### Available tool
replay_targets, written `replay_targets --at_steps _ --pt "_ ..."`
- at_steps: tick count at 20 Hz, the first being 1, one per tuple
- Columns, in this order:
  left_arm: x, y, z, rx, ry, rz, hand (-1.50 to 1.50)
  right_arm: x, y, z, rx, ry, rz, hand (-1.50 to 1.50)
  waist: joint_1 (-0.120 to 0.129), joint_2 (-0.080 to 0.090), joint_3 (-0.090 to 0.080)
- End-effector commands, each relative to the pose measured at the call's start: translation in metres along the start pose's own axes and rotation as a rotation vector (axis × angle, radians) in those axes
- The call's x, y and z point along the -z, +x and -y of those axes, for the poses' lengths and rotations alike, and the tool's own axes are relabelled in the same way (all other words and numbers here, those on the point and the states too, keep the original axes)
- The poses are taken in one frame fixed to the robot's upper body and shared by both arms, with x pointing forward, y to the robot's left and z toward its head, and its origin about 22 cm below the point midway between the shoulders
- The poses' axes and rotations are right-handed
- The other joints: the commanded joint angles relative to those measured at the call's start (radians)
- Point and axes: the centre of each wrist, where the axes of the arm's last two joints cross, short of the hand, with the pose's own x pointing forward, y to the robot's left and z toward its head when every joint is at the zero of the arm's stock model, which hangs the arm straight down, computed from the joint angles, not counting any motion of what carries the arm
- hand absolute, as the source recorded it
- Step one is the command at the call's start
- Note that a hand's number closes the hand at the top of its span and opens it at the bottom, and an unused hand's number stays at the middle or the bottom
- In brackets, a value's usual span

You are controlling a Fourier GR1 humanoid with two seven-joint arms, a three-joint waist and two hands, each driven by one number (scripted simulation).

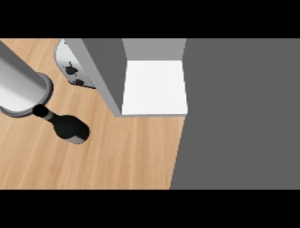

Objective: Pick up the wine, place it into the cabinet and close the cabinet

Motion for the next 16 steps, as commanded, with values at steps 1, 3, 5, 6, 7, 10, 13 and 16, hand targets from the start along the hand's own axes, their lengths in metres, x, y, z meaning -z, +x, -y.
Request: replay_targets --at_steps 1,3,5,6,7,10,13,16 --pt "0.011 0.004 -0.003 0.010 0.012 -0.016 -1.50 -0.024 0.036 -0.006 -0.045 -0.058 0.089 -1.50 -0.006 0.000 -0.001" --pt "0.010 0.002 -0.005 0.003 0.018 -0.035 -1.50 -0.013 0.033 -0.004 -0.058 -0.060 0.078 -1.50 0.000 0.002 0.000" --pt "0.000 -0.010 -0.022 0.027 0.031 -0.043 -1.50 -0.022 0.039 -0.004 -0.050 -0.032 0.073 -1.50 -0.009 0.002 -0.001" --pt "0.004 -0.012 -0.007 0.014 0.011 -0.041 -1.50 -0.019 0.031 -0.013 -0.046 -0.056 0.055 -1.50 -0.002 0.000 0.000" --pt "-0.005 -0.021 -0.012 0.006 0.031 -0.050 -1.50 -0.027 0.036 -0.013 -0.042 -0.056 0.057 -1.50 -0.008 -0.003 -0.001" --pt "0.000 -0.031 -0.012 0.027 0.039 -0.056 -1.50 -0.018 0.028 -0.006 -0.082 -0.061 0.065 -1.50 -0.004 0.001 0.000" --pt "0.001 -0.046 -0.023 0.020 0.045 -0.063 -1.50 -0.023 0.037 -0.003 -0.071 -0.046 0.070 -1.50 -0.007 0.002 0.000" --pt "0.006 -0.050 -0.020 0.011 0.036 -0.073 -1.50 -0.028 0.042 -0.008 -0.062 -0.054 0.071 -1.50 -0.006 -0.001 0.000"
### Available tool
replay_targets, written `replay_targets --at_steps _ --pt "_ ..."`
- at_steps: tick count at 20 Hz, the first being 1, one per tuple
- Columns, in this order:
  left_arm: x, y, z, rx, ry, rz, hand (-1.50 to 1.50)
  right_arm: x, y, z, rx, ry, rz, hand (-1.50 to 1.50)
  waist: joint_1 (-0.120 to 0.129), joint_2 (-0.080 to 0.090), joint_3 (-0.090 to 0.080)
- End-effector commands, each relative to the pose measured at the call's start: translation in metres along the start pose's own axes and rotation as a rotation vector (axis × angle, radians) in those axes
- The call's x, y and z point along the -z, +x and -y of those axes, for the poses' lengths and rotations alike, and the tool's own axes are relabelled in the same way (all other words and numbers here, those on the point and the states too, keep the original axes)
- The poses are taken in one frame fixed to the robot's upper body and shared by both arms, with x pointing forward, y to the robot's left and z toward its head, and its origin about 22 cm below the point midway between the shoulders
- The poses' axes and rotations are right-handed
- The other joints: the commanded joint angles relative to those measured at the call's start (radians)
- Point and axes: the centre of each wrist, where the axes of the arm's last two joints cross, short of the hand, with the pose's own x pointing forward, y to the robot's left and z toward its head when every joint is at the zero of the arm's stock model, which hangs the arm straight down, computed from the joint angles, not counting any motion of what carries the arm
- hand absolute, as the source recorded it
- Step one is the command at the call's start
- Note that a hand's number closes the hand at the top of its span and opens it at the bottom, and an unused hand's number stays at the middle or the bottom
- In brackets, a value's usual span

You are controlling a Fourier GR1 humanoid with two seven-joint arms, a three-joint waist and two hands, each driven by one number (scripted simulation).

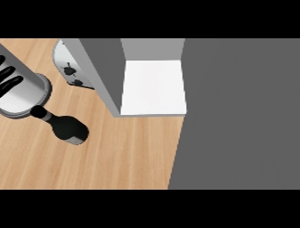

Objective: Pick up the wine, place it into the cabinet and close the cabinet

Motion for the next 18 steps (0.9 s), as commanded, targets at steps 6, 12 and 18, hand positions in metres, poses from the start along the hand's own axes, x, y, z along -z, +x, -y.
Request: replay_targets --at_steps 6,12,18 --pt "0.007 -0.053 0.000 0.015 0.018 -0.042 -1.50 -0.030 0.041 0.002 -0.050 -0.021 0.079 -1.50 -0.005 0.000 0.000" --pt "0.003 -0.082 -0.012 0.024 0.041 -0.058 -1.50 -0.026 0.045 0.005 -0.064 -0.025 0.075 -1.50 -0.002 0.002 0.000" --pt "-0.010 -0.091 -0.037 0.049 0.104 -0.055 -1.50 -0.033 0.048 0.002 -0.067 -0.012 0.077 -1.50 -0.007 0.001 -0.001"
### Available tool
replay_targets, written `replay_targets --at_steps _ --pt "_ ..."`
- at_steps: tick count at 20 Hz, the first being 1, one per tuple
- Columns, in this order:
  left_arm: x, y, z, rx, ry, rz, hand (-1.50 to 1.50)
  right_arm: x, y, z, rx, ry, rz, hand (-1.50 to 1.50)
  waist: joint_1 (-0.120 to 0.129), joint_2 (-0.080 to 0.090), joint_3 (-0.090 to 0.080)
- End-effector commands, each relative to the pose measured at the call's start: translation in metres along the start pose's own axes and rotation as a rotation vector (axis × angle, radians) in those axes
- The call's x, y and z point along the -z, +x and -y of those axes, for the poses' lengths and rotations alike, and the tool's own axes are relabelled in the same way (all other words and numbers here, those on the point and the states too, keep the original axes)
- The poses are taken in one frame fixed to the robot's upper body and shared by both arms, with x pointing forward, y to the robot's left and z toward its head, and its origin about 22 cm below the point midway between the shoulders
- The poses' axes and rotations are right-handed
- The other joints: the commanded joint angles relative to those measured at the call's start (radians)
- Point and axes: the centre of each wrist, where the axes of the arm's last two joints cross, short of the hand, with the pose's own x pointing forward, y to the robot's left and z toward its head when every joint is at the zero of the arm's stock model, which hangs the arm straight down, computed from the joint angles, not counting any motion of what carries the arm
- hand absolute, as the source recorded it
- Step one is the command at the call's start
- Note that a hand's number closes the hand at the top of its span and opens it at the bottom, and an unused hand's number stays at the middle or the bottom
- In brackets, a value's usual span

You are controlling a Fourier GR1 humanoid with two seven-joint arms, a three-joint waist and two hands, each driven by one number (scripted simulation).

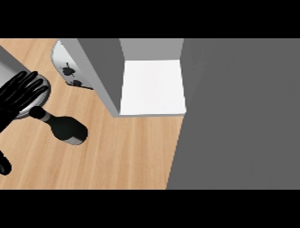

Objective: Pick up the wine, place it into the cabinet and close the cabinet

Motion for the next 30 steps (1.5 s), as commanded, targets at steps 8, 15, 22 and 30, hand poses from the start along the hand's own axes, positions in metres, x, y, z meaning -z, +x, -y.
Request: replay_targets --at_steps 8,15,22,30 --pt "-0.026 -0.038 -0.017 0.025 0.025 -0.041 -1.50 -0.036 0.039 -0.002 -0.014 -0.019 0.108 -1.50 -0.003 -0.004 -0.001" --pt "-0.009 -0.068 -0.028 0.016 0.038 -0.095 -1.50 -0.030 0.032 0.000 -0.025 0.001 0.080 -1.50 -0.015 0.004 -0.001" --pt "-0.022 -0.101 -0.020 0.034 0.063 -0.104 -1.50 -0.028 0.031 0.000 -0.025 0.006 0.112 -1.50 -0.020 0.006 -0.002" --pt "-0.030 -0.126 -0.016 -0.011 0.077 -0.134 -1.50 -0.024 0.026 -0.002 -0.037 -0.008 0.105 -1.50 -0.024 0.005 -0.003"
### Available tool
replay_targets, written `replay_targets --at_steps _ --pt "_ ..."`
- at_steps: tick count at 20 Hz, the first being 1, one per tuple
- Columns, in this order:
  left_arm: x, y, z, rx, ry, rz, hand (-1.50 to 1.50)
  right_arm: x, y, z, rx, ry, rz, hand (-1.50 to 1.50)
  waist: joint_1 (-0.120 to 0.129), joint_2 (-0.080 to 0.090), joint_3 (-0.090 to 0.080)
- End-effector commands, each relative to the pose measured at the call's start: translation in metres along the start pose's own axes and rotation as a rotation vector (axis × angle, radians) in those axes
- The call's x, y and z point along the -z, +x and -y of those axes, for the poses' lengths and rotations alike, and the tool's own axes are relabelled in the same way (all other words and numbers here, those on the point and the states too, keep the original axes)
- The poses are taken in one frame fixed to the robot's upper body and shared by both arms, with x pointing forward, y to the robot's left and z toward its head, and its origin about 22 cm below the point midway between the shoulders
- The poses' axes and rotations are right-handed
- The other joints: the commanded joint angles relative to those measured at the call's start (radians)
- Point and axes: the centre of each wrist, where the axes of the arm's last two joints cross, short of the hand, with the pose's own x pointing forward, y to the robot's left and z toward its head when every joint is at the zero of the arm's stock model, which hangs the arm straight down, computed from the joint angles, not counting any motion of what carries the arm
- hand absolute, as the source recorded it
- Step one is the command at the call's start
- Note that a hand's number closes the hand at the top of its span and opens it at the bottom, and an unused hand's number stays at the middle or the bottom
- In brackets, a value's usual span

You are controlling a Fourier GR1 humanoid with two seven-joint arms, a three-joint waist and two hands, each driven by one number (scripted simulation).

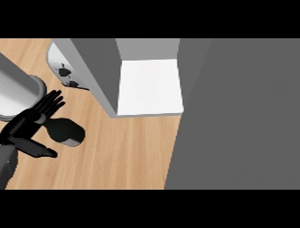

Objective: Pick up the wine, place it into the cabinet and close the cabinet

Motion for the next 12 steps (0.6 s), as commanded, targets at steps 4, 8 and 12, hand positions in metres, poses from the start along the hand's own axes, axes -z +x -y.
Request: replay_targets --at_steps 4,8,12 --pt "-0.008 -0.034 0.016 -0.157 -0.126 0.031 -1.50 -0.019 0.022 0.003 -0.001 0.000 0.081 -1.50 -0.002 0.002 -0.001" --pt "-0.003 -0.035 0.016 -0.166 -0.153 -0.001 -1.50 -0.025 0.028 0.006 0.008 -0.012 0.084 -1.50 -0.010 0.000 -0.001" --pt "0.003 -0.036 0.018 -0.173 -0.164 0.003 -1.50 -0.027 0.025 0.007 -0.007 -0.009 0.077 -1.50 -0.008 0.001 0.000"
